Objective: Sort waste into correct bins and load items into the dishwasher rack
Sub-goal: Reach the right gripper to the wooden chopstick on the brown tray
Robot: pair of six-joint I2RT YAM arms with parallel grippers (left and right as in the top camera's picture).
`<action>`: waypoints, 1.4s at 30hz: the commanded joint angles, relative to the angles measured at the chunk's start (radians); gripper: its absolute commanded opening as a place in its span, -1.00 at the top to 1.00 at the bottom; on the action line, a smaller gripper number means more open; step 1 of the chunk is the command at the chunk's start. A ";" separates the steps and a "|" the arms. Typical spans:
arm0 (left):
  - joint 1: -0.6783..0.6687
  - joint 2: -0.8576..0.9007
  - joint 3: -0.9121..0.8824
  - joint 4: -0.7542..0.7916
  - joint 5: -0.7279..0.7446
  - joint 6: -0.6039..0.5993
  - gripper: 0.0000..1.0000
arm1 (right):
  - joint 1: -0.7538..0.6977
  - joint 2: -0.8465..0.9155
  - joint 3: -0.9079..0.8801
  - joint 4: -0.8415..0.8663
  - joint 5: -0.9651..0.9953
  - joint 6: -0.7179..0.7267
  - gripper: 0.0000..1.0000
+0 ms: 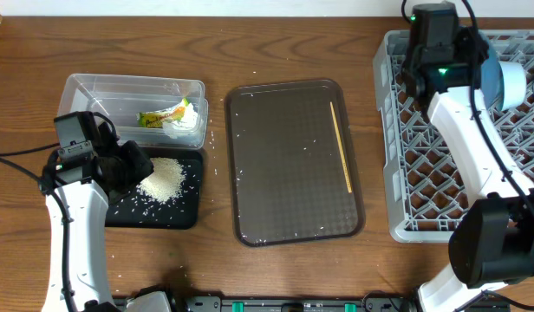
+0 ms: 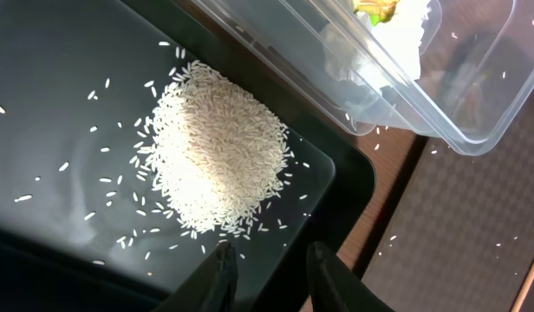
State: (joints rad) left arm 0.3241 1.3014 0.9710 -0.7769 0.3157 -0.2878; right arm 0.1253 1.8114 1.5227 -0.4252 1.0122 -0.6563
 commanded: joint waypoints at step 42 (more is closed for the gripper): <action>-0.003 -0.008 -0.005 0.004 0.006 0.006 0.40 | 0.078 -0.148 -0.045 -0.330 -1.078 0.530 -0.22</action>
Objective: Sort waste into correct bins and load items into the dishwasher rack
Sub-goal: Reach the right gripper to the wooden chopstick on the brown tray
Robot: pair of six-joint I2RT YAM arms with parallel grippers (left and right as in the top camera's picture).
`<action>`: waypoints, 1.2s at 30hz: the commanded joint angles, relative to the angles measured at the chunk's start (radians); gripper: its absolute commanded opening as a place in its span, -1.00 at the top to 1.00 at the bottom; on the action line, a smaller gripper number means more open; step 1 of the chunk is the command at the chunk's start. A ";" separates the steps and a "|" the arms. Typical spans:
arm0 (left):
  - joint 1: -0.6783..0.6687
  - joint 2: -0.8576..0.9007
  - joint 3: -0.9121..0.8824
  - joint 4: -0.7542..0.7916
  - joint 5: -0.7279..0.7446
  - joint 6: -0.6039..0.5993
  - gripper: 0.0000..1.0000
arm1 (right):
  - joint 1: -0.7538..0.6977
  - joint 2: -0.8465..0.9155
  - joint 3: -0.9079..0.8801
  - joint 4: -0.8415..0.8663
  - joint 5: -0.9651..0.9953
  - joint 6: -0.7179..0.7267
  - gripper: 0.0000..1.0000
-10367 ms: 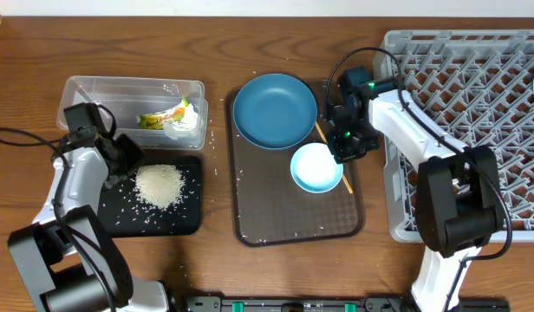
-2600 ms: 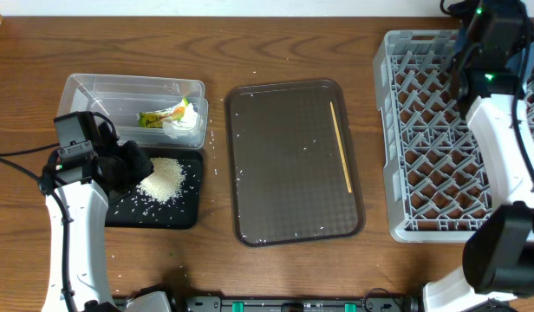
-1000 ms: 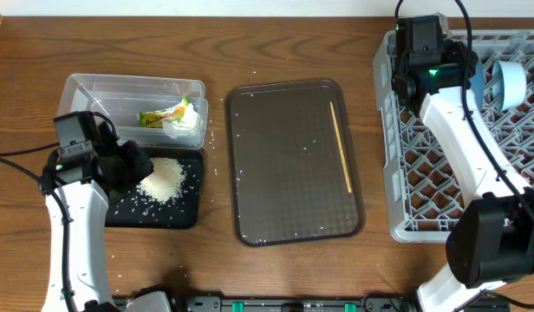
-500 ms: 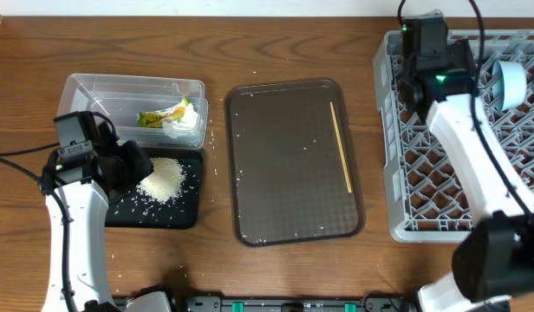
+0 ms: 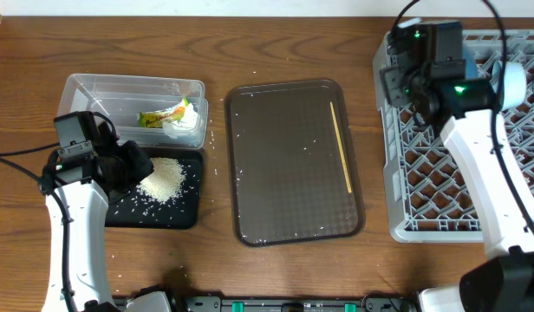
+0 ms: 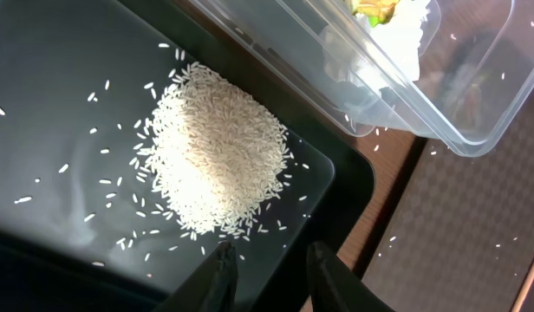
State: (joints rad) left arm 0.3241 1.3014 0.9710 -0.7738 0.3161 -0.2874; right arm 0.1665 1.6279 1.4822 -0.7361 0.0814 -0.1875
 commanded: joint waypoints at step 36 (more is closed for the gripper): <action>-0.003 -0.008 -0.005 0.001 0.005 0.006 0.39 | 0.274 0.481 -0.011 -0.170 0.038 0.342 -0.14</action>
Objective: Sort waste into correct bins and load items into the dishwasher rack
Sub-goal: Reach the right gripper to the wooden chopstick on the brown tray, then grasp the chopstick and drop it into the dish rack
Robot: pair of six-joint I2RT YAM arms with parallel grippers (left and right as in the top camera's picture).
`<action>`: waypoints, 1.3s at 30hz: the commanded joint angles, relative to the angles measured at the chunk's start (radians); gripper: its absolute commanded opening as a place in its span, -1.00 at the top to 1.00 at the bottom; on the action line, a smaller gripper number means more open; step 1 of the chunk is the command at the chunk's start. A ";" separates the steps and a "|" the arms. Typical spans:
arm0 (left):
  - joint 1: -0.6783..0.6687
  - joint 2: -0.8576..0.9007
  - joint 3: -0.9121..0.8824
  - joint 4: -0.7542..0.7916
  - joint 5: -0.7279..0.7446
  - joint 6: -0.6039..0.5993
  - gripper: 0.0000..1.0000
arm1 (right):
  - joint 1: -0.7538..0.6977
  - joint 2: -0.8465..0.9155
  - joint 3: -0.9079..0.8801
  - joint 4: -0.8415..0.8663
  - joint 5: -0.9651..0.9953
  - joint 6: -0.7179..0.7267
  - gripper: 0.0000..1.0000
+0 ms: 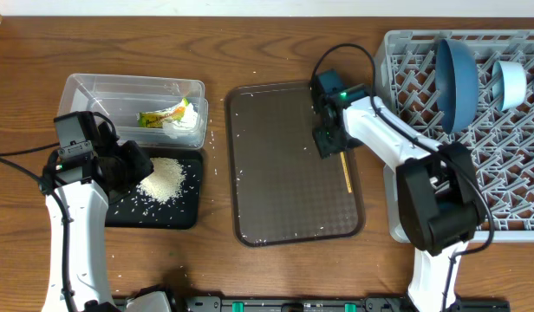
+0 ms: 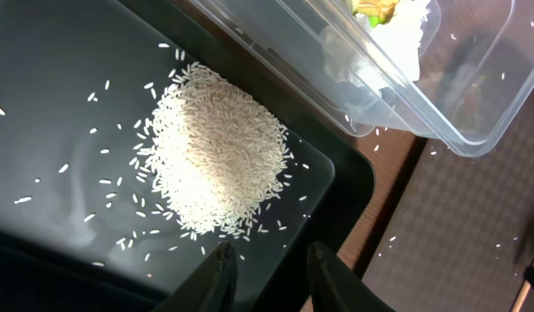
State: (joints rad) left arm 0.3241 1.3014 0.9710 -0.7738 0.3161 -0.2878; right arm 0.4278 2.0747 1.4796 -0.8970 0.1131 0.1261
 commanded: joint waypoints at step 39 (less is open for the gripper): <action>-0.003 -0.008 -0.005 0.002 0.005 0.006 0.39 | -0.033 -0.098 -0.003 -0.072 -0.128 -0.008 0.97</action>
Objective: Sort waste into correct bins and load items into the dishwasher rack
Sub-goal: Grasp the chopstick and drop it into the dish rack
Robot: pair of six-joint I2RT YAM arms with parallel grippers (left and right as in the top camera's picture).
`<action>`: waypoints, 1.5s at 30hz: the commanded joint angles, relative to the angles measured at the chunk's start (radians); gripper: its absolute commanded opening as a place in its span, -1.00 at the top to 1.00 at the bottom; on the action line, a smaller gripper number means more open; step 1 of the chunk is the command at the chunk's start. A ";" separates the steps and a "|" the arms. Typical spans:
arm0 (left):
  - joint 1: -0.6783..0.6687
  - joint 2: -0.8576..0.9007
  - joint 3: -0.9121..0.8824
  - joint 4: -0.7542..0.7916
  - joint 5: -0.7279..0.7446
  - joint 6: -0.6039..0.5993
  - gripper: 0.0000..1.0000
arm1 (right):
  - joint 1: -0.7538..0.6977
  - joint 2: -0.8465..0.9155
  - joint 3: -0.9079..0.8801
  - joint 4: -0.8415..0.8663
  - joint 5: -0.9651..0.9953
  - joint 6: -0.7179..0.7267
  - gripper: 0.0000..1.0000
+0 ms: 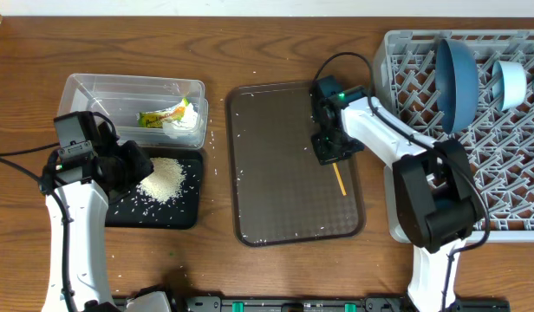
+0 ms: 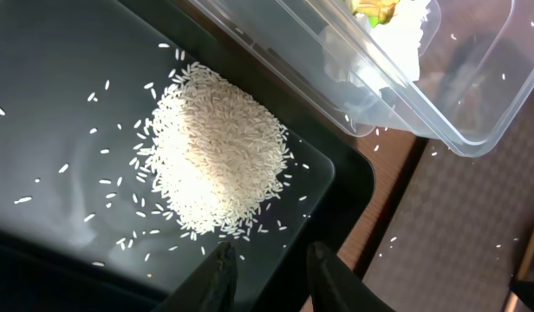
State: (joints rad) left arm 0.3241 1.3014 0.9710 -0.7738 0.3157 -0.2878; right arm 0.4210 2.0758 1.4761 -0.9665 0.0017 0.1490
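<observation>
A thin wooden chopstick (image 1: 339, 180) lies on the brown serving tray (image 1: 284, 199), its upper part hidden under my right gripper (image 1: 328, 149), which is down on the tray and appears shut on the stick. My left gripper (image 2: 267, 269) hangs open and holds nothing, above the right edge of the black tray (image 1: 120, 212) that holds a pile of rice (image 2: 217, 147). Behind it stands the clear plastic bin (image 1: 102, 91) with a wrapper and crumpled tissue (image 1: 176, 115) inside. The dishwasher rack (image 1: 440, 173) fills the right side.
A blue bowl (image 1: 458, 69) and a pale cup (image 1: 512, 82) stand in the rack's far rows. Stray rice grains dot the brown tray and the table around the bins. My right arm stretches from the rack side across the tray's right rim.
My right gripper has settled slightly lower on the tray, over the chopstick. The stick's free end has shifted a little left, in line with the gripper. The left arm is unchanged.
My right gripper was first at the rack's far left corner over the blue bowl, then still above the rack. Later it was down on the brown tray beside the chopstick, the bowl standing in the rack. Now it is on the stick. My left gripper stayed open over the rice.
</observation>
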 commanded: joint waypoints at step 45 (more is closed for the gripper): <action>-0.003 -0.008 -0.005 0.005 0.006 0.006 0.39 | -0.350 -0.290 0.000 -0.177 0.143 -0.050 0.58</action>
State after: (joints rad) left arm 0.3241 1.3014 0.9710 -0.7696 0.3161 -0.2874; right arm 0.0826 1.7821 1.4761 -1.1419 0.1497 0.1017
